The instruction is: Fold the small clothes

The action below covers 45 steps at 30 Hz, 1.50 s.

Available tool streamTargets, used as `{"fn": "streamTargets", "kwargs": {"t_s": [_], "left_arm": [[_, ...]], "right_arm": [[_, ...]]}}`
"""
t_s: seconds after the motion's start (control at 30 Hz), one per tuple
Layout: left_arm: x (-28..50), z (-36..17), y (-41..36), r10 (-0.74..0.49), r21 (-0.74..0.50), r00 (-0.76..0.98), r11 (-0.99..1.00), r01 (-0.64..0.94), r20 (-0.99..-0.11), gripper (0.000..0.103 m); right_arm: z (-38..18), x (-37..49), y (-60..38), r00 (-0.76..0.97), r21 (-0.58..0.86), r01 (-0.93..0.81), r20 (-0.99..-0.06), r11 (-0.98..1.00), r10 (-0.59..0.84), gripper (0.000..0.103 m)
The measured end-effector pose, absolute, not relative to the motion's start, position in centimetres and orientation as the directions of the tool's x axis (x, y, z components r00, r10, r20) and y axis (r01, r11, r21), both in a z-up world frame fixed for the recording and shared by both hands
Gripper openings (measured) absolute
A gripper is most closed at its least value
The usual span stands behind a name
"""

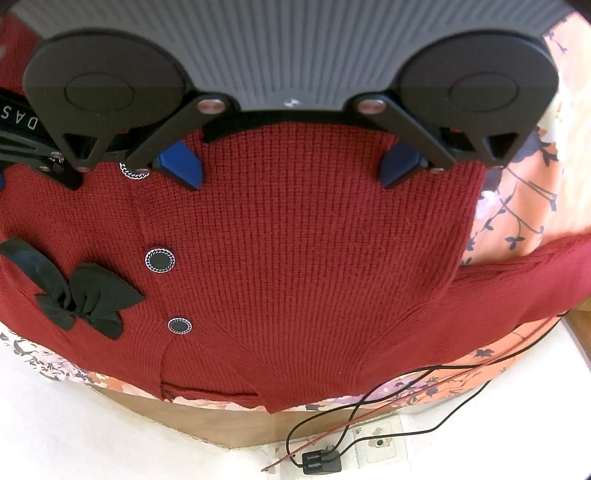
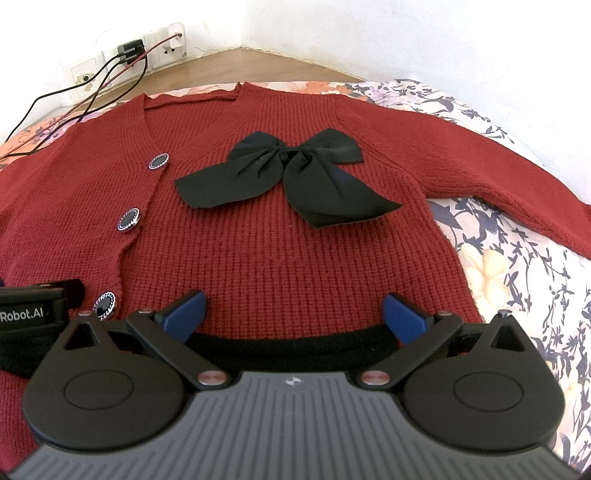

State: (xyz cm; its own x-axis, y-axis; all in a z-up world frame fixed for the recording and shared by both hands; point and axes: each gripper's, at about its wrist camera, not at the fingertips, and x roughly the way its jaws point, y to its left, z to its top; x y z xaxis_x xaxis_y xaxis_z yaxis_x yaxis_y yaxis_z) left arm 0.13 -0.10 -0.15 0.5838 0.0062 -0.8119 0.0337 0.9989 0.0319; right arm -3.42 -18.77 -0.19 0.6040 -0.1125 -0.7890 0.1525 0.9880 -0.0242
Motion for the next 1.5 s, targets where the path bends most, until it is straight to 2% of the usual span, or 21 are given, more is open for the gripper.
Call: {"fn": "streamTargets", "kwargs": {"t_s": [1.2, 1.5], "left_arm": [[0.2, -0.1, 0.0, 0.006, 0.029, 0.575, 0.999, 0.030, -0.818, 0.103], [0.5, 0.5, 0.1, 0.013, 0.025, 0.553, 1.000, 0.014, -0.833, 0.103]], "right_arm": [[0.0, -3.6, -18.8, 0.602, -0.024, 0.152, -0.790, 0.988, -0.112, 0.103], [1.7, -3.9, -20.0, 0.623, 0.016, 0.100, -0.781, 0.995, -0.050, 0.103]]}}
